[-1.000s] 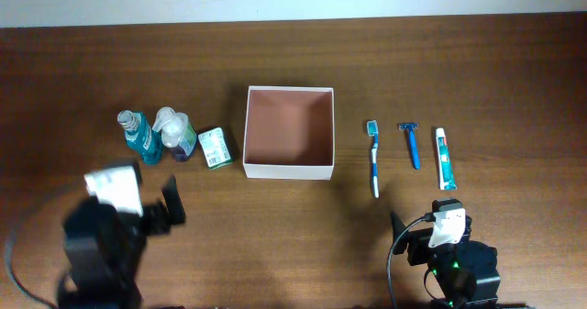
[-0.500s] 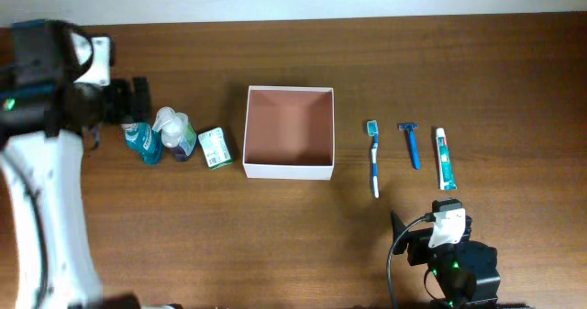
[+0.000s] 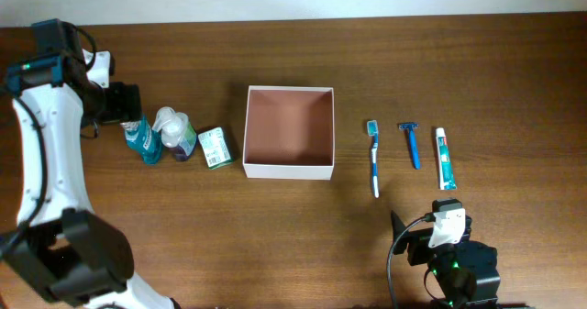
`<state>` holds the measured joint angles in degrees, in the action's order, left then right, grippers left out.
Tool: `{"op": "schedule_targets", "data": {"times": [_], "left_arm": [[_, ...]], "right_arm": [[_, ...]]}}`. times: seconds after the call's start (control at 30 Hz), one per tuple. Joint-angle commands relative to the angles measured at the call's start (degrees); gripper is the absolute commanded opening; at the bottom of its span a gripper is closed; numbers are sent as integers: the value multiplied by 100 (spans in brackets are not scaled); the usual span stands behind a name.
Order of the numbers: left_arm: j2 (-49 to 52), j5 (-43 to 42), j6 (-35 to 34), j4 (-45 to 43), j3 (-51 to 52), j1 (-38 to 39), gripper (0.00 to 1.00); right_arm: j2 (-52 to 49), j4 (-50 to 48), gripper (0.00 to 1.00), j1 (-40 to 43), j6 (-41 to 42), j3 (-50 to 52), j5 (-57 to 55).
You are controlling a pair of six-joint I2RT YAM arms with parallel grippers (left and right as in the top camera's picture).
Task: Pack container
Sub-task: 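Reach the left gripper to the teal mouthwash bottle and grasp it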
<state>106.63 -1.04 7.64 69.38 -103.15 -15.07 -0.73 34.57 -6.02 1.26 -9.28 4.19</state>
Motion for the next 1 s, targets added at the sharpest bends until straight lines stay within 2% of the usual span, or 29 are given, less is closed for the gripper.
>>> {"op": "schedule_targets", "data": {"times": [0.0,0.03,0.2,0.33,0.5,0.67,0.83,0.97], "left_arm": [[433,79,280,-37,-125,-9,89],[516,85,282,-46,-125,-9,84],[931,142,468,-57,-125,-4,76],[1137,299,466,-79,-125,-4,60],[1097,299,437,-118,-140,-7,31],[944,299,205,83,-306,-11,15],[612,299,-109,417,-656,-4,1],[144,293,-535,901,-1292,55,1]], "right_arm": [[52,-11,99,48,-20,35,33],[52,-11,99,48,-20,35,33],[55,-11,99,48,-20,35,33],[52,-11,99,48,-20,35,33],[52,-11,99,48,-20,35,33],[52,-11,99,48,-20,35,33],[55,-11,99,48,-20,35,33],[55,-11,99,48,-20,35,33]]}}
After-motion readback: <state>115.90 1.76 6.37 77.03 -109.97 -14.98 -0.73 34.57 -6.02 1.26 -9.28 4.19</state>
